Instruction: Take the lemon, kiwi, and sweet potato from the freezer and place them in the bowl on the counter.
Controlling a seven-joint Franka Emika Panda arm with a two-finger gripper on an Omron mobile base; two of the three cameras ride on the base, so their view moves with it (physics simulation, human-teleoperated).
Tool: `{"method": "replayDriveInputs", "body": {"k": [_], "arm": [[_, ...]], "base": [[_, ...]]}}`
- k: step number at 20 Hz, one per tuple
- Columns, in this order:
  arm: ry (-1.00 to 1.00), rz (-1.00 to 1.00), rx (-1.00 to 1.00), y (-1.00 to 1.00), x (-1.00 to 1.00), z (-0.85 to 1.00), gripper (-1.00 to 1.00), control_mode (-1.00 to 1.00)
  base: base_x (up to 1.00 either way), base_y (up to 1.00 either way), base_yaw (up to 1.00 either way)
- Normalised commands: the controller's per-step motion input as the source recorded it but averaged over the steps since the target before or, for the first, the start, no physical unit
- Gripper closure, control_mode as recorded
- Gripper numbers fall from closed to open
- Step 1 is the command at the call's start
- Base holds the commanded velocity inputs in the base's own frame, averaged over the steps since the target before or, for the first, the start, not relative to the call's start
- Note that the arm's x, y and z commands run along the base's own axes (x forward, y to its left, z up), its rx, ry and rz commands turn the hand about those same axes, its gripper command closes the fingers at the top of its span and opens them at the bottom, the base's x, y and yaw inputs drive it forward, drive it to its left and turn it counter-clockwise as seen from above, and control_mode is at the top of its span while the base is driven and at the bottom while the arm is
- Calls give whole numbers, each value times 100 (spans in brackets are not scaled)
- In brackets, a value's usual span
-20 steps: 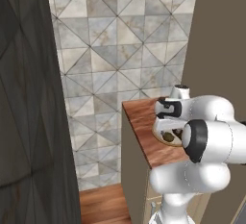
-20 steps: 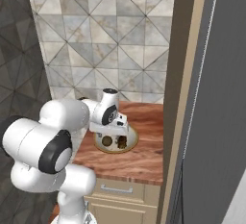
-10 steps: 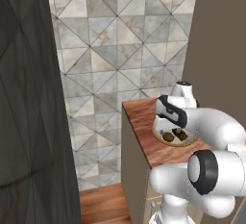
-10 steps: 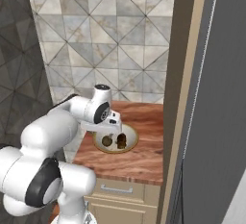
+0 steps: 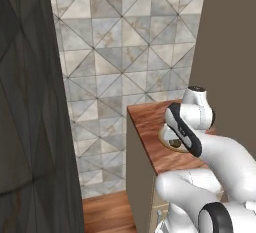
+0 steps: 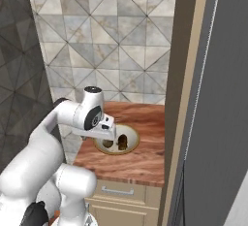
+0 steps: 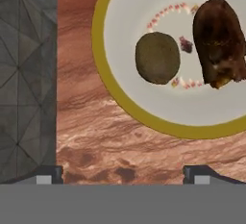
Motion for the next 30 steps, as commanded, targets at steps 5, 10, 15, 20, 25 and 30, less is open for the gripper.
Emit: {"method": "replayDriveInputs", "body": {"k": [5,10,15,20,25,30], "arm": [[-4,-8,0,7,-46,47,-100,-100],[-3,-1,-1,21,-30,60,-100,-100],[-3,-2,-1,10,-35,68,-100,-100],[-2,-1,-4,2,-52,62,-100,-100],[0,0,-2,0,-68,52,-100,-100],[0,0,-3,0,-73,36,-100,-100]], "base": [[0,0,0],[0,0,0],[0,0,0],[0,0,0],[0,0,0],[0,0,0]]}}
